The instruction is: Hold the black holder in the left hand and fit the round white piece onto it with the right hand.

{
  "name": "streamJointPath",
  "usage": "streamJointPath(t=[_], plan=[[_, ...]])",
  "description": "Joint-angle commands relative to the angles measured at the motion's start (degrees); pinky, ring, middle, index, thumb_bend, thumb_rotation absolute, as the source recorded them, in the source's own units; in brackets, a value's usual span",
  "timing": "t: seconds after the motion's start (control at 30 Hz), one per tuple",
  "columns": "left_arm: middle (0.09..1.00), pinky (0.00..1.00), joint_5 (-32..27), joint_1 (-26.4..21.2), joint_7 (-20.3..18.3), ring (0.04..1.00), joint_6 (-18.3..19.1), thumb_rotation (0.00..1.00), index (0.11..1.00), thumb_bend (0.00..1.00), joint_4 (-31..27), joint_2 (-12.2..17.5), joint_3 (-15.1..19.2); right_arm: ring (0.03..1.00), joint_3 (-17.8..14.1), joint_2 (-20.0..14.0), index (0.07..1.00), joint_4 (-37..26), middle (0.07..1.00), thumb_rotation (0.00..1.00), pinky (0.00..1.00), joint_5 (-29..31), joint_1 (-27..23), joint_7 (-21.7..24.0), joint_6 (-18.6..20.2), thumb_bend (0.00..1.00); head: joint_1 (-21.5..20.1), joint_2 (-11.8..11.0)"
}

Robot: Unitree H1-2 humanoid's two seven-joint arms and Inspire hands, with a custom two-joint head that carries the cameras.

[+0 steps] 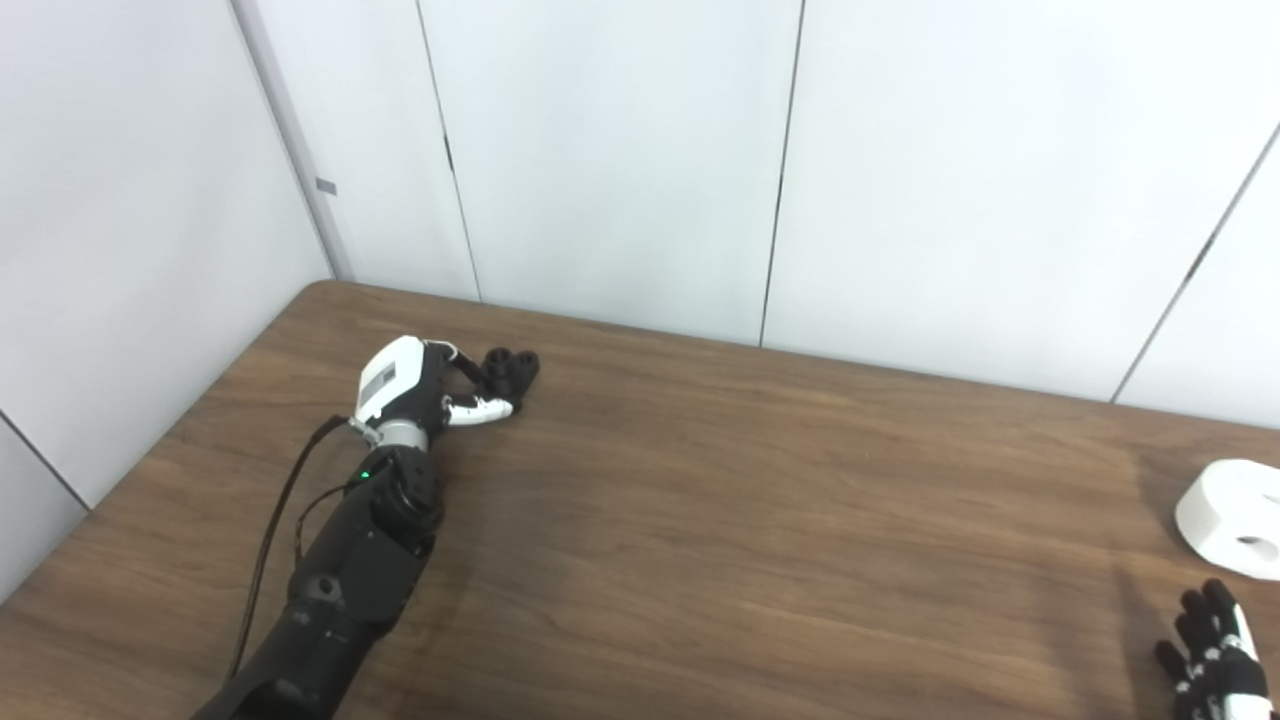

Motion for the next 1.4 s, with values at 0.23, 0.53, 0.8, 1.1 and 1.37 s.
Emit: streamJointPath(t=[0.23,0.53,0.8,1.1,1.37], plan=[[0.867,0.86,-1.77,-1.42,0.16,0.943,-0.24,0.08,0.49,0.56,-2.12,0.08,0.88,1.0,0.21,-0.29,1.0,-0.52,1.0,1.0,1.0,1.34,2.02,1.04,-0.94,0.57,0.23,0.15],[0.811,0.78,-1.13,-1.76,0.32,0.882,-1.2,0.05,0.482,0.52,-1.34,0.48,-0.19,1.0,-0.11,-0.06,1.0,-0.5,1.0,1.0,1.0,1.99,1.93,0.87,-1.7,0.57,0.27,0.04],[0.799,0.81,-2.36,-1.09,-0.88,0.887,-1.85,0.04,0.482,0.52,-1.89,0.67,-0.15,1.0,0.0,0.04,1.0,-0.65,1.0,1.0,1.0,1.53,1.93,0.7,-1.65,0.58,-0.51,0.12],[0.788,0.8,-2.7,0.93,-3.64,0.876,-1.48,0.05,0.483,0.52,-5.52,0.63,-0.86,1.0,0.0,0.42,1.0,-1.02,1.0,1.0,1.0,1.96,1.97,0.5,-0.9,0.57,-1.31,0.59],[0.79,0.87,-2.39,6.79,-7.55,0.898,-1.87,0.04,0.484,0.52,-14.98,0.42,-2.11,1.0,0.15,0.66,1.0,-1.34,0.993,1.0,1.0,0.91,1.91,-0.15,-0.54,0.58,-2.87,1.21]])
